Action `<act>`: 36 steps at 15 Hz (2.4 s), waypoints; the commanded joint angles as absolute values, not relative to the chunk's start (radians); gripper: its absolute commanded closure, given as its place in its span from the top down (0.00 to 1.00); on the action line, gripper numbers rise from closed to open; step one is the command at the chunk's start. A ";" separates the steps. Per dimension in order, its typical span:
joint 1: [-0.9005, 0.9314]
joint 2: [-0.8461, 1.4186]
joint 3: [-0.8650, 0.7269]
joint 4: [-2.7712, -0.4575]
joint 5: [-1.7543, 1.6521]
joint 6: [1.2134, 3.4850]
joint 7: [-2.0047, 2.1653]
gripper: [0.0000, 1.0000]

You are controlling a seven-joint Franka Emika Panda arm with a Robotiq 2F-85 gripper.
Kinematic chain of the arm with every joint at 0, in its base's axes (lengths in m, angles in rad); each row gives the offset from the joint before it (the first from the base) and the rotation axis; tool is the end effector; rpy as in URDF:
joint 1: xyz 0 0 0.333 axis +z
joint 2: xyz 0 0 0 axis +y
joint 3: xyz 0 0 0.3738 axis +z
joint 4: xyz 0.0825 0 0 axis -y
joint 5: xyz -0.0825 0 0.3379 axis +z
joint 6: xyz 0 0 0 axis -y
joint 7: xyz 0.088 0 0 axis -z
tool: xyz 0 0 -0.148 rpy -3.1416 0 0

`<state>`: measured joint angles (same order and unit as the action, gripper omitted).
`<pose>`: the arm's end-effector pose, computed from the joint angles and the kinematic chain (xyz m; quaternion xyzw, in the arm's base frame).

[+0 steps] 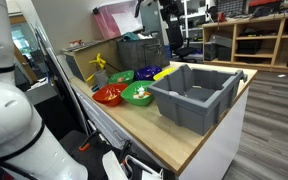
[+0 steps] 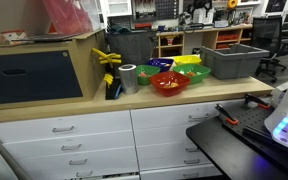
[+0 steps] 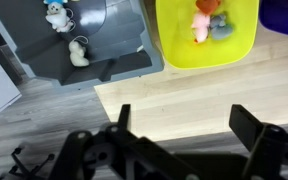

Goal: Take the thing out of the grey tub

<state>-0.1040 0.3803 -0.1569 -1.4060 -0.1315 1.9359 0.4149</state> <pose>0.6500 -0.1686 0.5288 0.9451 -0.3041 0.0834 0.0852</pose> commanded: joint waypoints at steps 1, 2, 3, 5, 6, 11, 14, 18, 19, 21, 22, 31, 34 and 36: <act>-0.120 0.387 -0.168 -1.432 -0.123 1.960 0.389 1.00; -0.119 0.392 -0.171 -1.442 -0.134 1.974 0.402 1.00; -0.116 0.396 -0.173 -1.440 -0.141 1.969 0.416 1.00; -0.119 0.405 -0.173 -1.423 -0.129 1.951 0.410 1.00; -0.119 0.409 -0.173 -1.423 -0.130 1.952 0.410 1.00; -0.111 0.400 -0.166 -1.444 -0.128 1.977 0.408 1.00; -0.106 0.391 -0.165 -1.478 -0.128 1.996 0.404 1.00; -0.150 0.404 -0.183 -1.463 -0.087 1.958 0.388 1.00; -0.165 0.405 -0.189 -1.460 -0.075 1.951 0.383 1.00; -0.199 0.401 -0.203 -1.461 -0.045 1.921 0.370 1.00; -0.211 0.397 -0.210 -1.476 -0.039 1.920 0.361 1.00; -0.267 0.422 -0.258 -1.680 -0.042 2.064 0.359 1.00; -0.259 0.442 -0.254 -1.749 -0.035 2.098 0.362 1.00; -0.252 0.449 -0.252 -1.787 -0.036 2.112 0.362 1.00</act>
